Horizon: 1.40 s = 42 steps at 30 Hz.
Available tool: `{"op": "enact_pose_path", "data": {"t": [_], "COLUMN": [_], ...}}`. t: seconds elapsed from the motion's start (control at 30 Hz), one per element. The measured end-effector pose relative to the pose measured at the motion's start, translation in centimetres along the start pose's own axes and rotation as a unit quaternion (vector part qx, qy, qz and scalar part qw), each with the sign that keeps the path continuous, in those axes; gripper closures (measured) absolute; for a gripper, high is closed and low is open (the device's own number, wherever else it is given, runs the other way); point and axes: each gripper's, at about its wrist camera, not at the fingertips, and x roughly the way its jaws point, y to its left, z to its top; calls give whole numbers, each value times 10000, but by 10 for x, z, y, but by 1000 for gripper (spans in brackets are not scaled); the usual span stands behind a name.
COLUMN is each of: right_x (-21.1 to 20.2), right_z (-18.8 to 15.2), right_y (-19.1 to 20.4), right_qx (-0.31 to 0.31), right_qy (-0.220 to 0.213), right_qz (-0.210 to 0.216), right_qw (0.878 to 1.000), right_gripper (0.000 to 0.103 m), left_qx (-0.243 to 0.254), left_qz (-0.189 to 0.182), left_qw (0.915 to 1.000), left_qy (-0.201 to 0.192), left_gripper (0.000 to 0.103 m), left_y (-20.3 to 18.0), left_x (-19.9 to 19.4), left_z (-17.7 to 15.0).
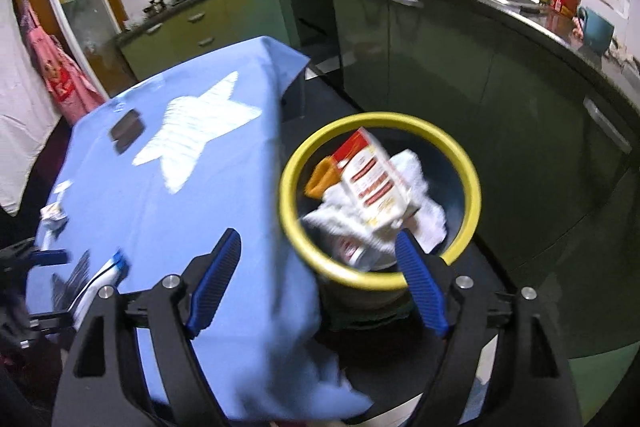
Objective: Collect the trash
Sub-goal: 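Grasp the white toothpaste tube with the left gripper, then carry the toothpaste tube over the bin and open the left gripper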
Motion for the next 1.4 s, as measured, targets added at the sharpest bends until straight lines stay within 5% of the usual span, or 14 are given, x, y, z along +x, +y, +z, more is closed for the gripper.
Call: {"op": "enact_pose_path", "data": {"t": [0.33, 0.97, 1.4], "right_x": [-14, -7, -24], "right_z": [-23, -22, -20], "right_y": [15, 24, 8], "right_qx": [-14, -147, -28], "right_qy": [-112, -109, -319], "right_qz": [216, 293, -27], "right_qw": [9997, 9994, 9995], "right_gripper": [25, 23, 23], "left_qx": [-144, -186, 368], "left_qz": [103, 261, 42], "left_qw": [9987, 9983, 9988], "left_qy": [472, 489, 305], "left_gripper": [35, 76, 83], "left_y": [0, 6, -19], "left_x": [29, 26, 8], "left_z": [-1, -4, 11]}}
